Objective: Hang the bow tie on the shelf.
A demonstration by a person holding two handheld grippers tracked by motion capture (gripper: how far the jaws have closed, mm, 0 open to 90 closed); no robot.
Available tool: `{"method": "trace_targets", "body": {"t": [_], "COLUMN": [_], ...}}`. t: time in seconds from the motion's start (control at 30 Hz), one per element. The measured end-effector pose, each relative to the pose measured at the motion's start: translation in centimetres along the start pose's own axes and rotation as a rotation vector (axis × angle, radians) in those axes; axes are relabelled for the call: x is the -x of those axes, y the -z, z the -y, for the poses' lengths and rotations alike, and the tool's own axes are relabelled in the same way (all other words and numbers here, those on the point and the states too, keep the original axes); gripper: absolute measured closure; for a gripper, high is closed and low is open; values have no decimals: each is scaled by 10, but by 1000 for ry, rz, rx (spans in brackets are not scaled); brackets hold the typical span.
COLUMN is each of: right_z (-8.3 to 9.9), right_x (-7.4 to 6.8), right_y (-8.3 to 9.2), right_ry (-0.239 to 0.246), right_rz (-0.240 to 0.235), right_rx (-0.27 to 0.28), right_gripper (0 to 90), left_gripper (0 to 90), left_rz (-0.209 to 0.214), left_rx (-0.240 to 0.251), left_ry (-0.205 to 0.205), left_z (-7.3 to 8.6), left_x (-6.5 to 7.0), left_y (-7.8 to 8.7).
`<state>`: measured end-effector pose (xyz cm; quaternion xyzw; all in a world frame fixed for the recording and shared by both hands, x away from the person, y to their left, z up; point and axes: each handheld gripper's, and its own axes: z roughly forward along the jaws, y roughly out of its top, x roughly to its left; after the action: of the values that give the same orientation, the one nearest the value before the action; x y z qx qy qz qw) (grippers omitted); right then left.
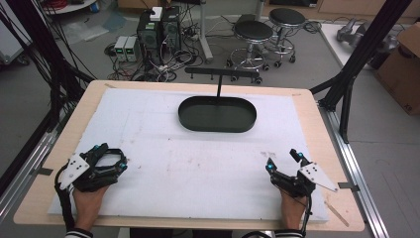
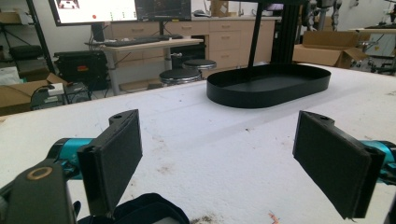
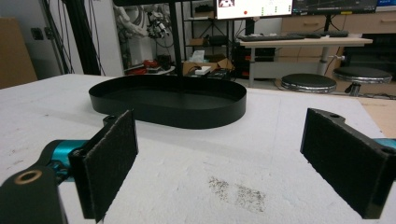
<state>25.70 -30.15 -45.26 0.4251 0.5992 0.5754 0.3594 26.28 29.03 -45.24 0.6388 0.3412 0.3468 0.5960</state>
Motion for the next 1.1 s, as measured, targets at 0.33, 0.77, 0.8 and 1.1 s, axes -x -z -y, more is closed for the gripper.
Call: {"method": "trace_targets", "body": {"t": [0.33,0.77,0.8,1.1], "right_z": [0,0,0,0], "right_x": [0,0,0,0], "right_y": [0,-1,-1,-1], "right_ry": [-3,-2,-1,0], "right_rz": [-3,1,1,0], "right_rx": [-3,-6,-6,-7], "right_gripper": [101,101,101,101], "left_gripper": [156,156,155,154], "left_rz": [-5,-1,-2,3], "left_rx": [-11,-6,-5,-14], "left_ry": [0,1,2,38], "left_z": [0,0,-1,-9], "left_x": [0,0,0,-5], "left_y": [-1,0,-1,1]}}
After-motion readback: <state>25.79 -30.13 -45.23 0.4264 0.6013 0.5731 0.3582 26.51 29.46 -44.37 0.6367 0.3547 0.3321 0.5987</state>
